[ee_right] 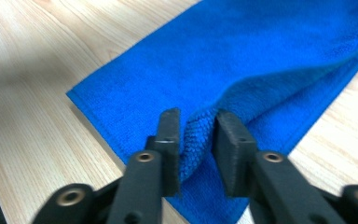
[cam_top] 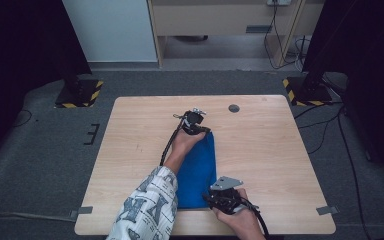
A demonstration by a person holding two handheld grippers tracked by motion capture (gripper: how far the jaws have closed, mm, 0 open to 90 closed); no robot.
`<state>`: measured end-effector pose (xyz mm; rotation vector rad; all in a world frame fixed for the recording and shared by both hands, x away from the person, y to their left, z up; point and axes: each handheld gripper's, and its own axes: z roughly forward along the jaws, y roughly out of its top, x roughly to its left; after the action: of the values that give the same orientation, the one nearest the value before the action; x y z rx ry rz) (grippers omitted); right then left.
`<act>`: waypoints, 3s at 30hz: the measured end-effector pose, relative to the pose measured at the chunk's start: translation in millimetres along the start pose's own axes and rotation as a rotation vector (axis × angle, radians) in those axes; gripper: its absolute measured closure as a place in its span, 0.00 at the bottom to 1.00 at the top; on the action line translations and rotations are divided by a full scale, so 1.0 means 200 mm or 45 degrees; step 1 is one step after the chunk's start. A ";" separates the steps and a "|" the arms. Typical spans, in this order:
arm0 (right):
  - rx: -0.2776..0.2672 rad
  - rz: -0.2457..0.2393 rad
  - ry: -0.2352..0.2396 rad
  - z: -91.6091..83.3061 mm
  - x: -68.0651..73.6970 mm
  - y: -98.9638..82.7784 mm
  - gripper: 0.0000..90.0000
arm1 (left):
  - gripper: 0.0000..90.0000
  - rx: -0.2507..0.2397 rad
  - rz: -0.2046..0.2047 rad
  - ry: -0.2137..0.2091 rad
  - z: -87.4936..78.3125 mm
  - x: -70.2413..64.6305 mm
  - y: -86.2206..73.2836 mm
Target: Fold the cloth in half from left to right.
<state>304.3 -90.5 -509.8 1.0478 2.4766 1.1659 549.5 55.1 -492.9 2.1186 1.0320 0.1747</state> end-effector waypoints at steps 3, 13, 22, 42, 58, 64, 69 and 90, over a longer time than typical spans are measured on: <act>0.009 0.024 -0.013 0.00 -0.01 -0.01 0.69 | 0.86 -0.026 -0.011 0.008 0.00 0.00 0.00; 0.042 0.062 -0.084 -0.04 -0.05 -0.02 0.30 | 0.71 -0.071 0.056 0.016 -0.06 -0.04 0.03; 0.025 0.069 -0.114 -0.09 -0.11 0.01 0.14 | 0.47 -0.086 0.117 0.017 -0.14 -0.06 0.04; 0.029 0.085 -0.148 0.11 -0.38 0.17 0.11 | 0.12 -0.076 0.104 0.040 -0.29 0.09 -0.15; 0.068 0.043 -0.160 0.23 -0.52 0.34 0.22 | 0.12 -0.102 0.093 0.124 -0.42 0.20 -0.26; 0.062 0.056 -0.174 0.26 -0.59 0.40 0.28 | 0.12 -0.114 0.091 0.141 -0.44 0.23 -0.28; 0.061 0.081 -0.179 0.31 -0.65 0.44 0.30 | 0.13 -0.122 0.084 0.147 -0.45 0.26 -0.31; 0.082 0.067 -0.176 0.40 -0.78 0.55 0.44 | 0.15 -0.119 0.039 0.164 -0.43 0.32 -0.37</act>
<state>511.5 -101.2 -497.9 1.1753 2.4074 0.9978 510.2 179.9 -495.1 2.0608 1.0456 0.3715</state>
